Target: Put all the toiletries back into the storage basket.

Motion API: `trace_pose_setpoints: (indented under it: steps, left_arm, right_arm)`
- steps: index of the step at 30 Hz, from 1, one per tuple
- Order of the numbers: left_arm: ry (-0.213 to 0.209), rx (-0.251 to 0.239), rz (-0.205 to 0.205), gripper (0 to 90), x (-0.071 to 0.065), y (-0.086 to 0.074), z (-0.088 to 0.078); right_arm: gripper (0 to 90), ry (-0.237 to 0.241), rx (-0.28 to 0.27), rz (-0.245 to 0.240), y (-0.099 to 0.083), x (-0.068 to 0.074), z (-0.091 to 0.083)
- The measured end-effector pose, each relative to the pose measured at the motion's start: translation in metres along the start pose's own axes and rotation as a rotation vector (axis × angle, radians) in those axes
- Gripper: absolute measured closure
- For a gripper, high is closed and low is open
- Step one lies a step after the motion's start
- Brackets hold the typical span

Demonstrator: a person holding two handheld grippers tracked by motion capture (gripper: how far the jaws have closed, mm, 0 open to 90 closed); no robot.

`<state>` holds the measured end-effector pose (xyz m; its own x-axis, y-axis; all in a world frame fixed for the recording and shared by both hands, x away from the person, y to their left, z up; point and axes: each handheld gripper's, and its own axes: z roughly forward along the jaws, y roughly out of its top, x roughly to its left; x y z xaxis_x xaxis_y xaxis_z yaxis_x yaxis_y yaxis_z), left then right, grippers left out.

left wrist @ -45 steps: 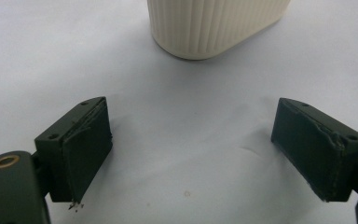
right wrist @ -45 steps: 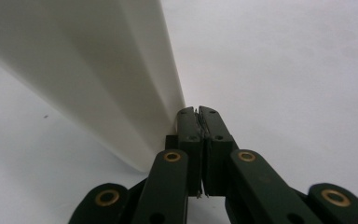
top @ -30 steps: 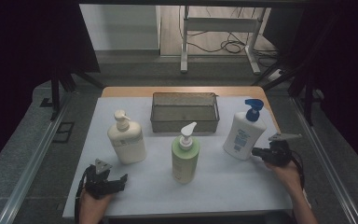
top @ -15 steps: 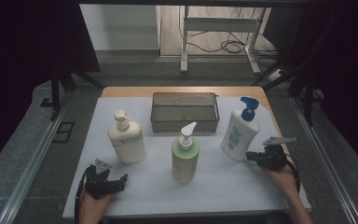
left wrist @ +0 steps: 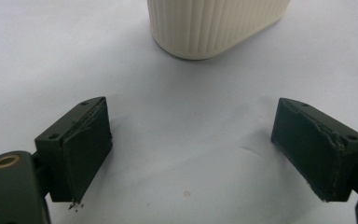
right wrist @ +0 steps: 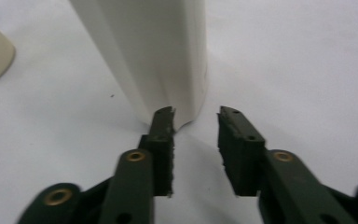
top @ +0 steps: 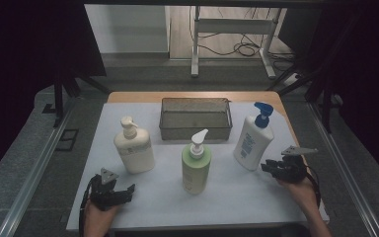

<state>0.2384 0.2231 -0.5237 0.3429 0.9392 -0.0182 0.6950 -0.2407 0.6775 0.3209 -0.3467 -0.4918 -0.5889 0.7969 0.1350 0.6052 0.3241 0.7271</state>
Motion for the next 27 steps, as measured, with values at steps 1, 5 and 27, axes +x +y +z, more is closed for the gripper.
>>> trace_pose_setpoints:
  steps: [1, 5, 27]
  left_arm:
    - [0.0, -0.002, -0.002, 11.9, 0.0, 0.0, 0.0]
    - [0.0, -0.001, -0.001, 11.9, 0.0, 0.0, 0.0]
    - [0.0, 0.0, 0.0, 11.9, 0.0, 0.0, 0.0]
  right_arm:
    - [58.6, -0.003, -0.003, -0.003, 0.0, 0.001, -0.002]
    - [48.9, -0.019, -0.012, -0.023, 0.003, 0.008, -0.008]
    - [19.5, -0.048, -0.079, -0.077, 0.042, 0.031, -0.031]
